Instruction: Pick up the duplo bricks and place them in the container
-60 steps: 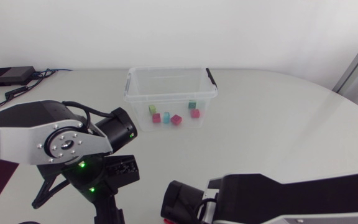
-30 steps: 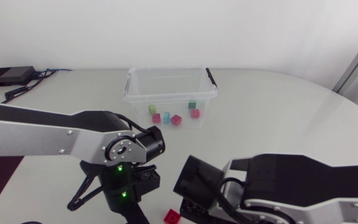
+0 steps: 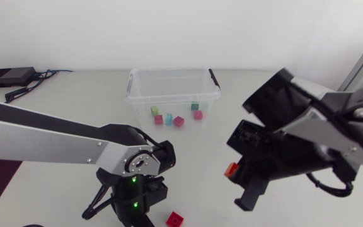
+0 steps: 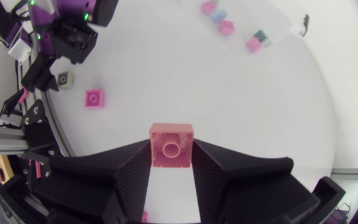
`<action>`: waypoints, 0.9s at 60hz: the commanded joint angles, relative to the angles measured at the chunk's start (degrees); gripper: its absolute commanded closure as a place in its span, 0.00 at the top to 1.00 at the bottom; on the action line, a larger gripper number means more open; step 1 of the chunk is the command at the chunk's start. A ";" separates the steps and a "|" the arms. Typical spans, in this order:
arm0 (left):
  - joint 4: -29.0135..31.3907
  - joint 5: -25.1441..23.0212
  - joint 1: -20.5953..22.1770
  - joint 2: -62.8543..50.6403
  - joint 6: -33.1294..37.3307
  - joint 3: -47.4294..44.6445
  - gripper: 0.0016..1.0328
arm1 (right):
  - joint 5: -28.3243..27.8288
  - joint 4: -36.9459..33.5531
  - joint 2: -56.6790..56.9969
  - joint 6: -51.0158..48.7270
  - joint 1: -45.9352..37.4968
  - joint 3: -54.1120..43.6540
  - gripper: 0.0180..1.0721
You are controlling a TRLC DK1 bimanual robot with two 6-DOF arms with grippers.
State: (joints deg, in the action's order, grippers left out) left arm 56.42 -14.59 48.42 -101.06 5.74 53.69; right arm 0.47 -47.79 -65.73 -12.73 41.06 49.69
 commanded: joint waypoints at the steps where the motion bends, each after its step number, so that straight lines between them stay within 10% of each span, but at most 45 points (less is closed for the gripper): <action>1: -0.17 -1.14 1.41 -1.78 -1.34 -0.43 0.77 | 0.23 -1.34 1.40 -3.09 -3.18 2.95 0.18; 8: -0.79 -1.41 2.64 -2.74 -1.26 -0.69 0.56 | -0.12 -0.37 1.57 -3.53 -5.90 4.62 0.18; 14: -1.49 -1.41 3.08 -3.27 -1.08 -1.22 0.06 | -0.29 2.53 1.40 -3.09 -7.13 5.24 0.18; 26: -1.32 -0.70 3.17 -0.02 -0.55 -3.24 0.03 | -1.00 11.32 -1.59 -1.07 -9.86 8.23 0.18; 54: 6.24 3.52 -15.82 15.98 6.48 13.28 0.03 | -1.00 31.97 -22.77 5.35 -10.91 22.99 0.18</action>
State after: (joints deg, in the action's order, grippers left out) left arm 61.95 -11.46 34.61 -87.13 10.57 63.26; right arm -0.21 -17.32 -83.96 -9.13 30.61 69.98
